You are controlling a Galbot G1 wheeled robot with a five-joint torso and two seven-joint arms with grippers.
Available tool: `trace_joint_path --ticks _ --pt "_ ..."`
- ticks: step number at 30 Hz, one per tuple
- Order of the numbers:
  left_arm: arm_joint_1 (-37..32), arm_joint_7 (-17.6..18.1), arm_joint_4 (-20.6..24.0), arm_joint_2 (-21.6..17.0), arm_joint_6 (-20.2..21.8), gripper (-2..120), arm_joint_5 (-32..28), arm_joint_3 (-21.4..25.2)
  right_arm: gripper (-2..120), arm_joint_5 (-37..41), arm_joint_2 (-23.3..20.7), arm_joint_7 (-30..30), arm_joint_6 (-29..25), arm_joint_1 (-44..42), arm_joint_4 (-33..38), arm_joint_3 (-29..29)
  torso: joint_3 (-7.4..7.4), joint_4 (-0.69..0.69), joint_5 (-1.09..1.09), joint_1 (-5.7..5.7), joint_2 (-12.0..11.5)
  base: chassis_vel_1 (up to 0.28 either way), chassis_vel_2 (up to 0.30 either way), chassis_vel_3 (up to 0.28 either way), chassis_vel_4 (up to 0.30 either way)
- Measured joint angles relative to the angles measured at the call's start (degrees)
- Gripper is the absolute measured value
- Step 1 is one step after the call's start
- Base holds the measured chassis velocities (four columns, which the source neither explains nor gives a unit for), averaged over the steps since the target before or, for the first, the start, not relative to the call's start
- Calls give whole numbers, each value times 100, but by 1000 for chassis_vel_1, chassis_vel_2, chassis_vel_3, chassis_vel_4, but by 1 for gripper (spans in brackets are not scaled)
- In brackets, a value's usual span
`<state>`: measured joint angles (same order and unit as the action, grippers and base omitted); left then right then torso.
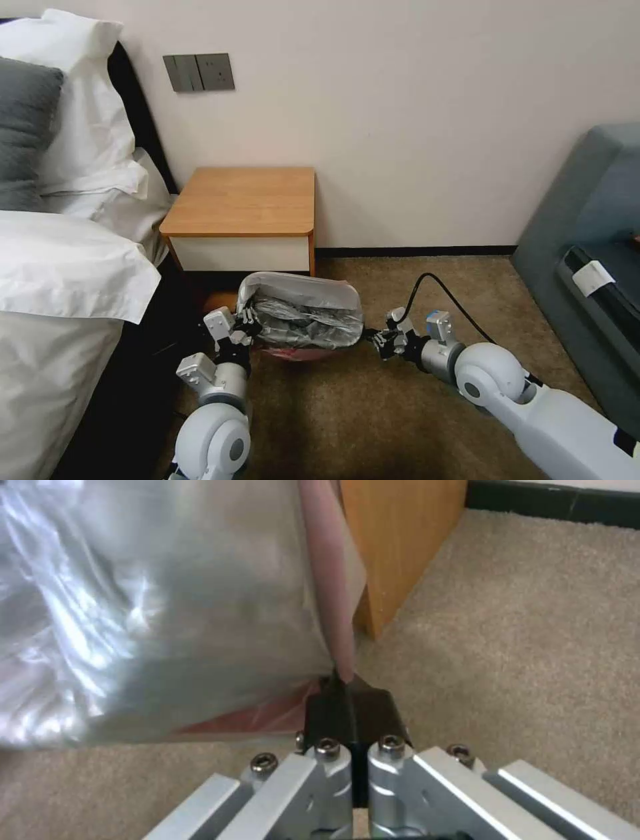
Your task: Pick up the garbage bag from the table and place it over the trash can.
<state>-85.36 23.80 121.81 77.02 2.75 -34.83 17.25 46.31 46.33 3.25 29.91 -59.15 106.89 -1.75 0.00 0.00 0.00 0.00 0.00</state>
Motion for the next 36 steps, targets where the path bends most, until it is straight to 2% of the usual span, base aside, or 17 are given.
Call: trace_joint_path --ticks 28,36 --pt "-231 -94 24 -138 -16 7 119 -91 0 -414 570 206 -359 440 -813 -464 0 0 0 0 0 0 0 0 0" --pt "-379 -93 185 -187 -20 7 136 -119 0 -462 681 269 -442 612 -1023 -587 0 0 1 0 0 0 0 0 0"
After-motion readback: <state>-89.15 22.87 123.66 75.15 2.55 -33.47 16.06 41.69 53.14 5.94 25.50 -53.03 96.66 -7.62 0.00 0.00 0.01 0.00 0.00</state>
